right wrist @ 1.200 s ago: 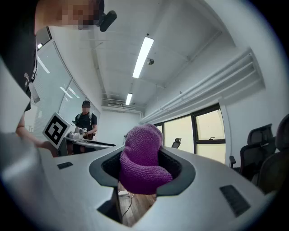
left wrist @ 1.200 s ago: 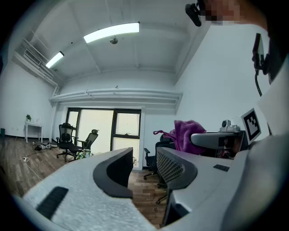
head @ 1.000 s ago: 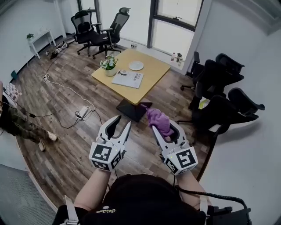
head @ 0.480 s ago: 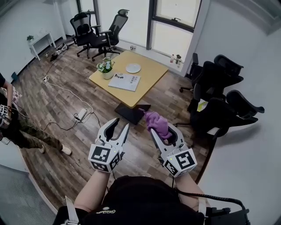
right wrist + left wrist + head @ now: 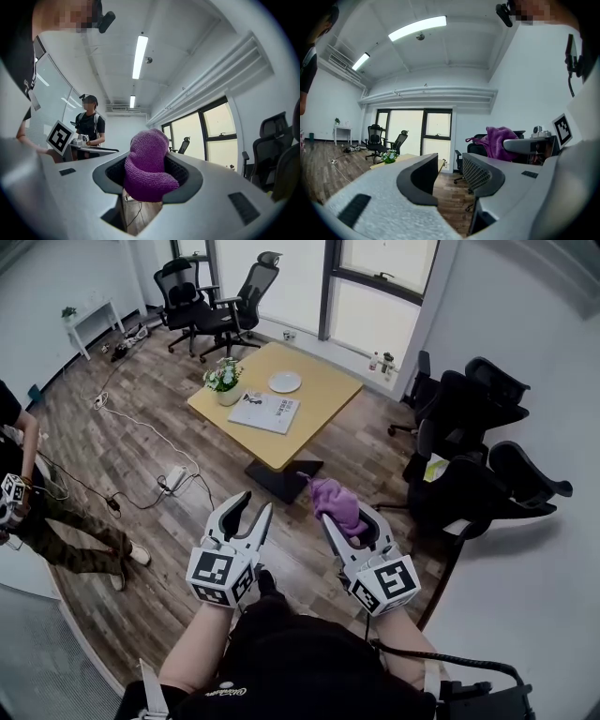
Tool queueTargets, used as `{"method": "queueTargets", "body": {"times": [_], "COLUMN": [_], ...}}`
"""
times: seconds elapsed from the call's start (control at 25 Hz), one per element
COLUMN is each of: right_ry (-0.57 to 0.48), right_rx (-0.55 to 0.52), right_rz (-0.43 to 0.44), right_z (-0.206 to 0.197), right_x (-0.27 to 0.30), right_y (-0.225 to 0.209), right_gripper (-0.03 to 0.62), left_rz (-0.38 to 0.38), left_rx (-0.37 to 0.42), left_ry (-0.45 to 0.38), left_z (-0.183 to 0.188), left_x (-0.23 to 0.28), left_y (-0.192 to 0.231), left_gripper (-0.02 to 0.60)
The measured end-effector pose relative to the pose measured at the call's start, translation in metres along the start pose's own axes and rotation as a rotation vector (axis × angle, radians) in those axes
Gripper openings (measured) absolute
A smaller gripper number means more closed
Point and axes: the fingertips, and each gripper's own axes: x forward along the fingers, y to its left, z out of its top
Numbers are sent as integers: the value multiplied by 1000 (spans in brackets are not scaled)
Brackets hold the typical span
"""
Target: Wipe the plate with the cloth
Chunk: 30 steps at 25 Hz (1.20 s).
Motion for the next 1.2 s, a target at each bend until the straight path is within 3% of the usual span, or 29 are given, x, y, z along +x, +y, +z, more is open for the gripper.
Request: {"method": "queueTargets", "body": {"times": [0.36, 0.92, 1.2], "right_ry": [15, 18, 45], "right_rx": [-9, -50, -46], "right_rz": [-1, -60, -125], "right_z": [2, 13, 3], "right_x": [83, 270, 312], "right_y": [-28, -54, -84], "right_gripper": [181, 180, 180], "left_rz": [-10, -113, -142], "left_rx": [-3, 12, 9], "left_ry": [-19, -21, 2], "left_z": [13, 38, 33], "left_x": [58, 160, 203], "left_y": [60, 210, 241], "left_gripper": [167, 167, 164]}}
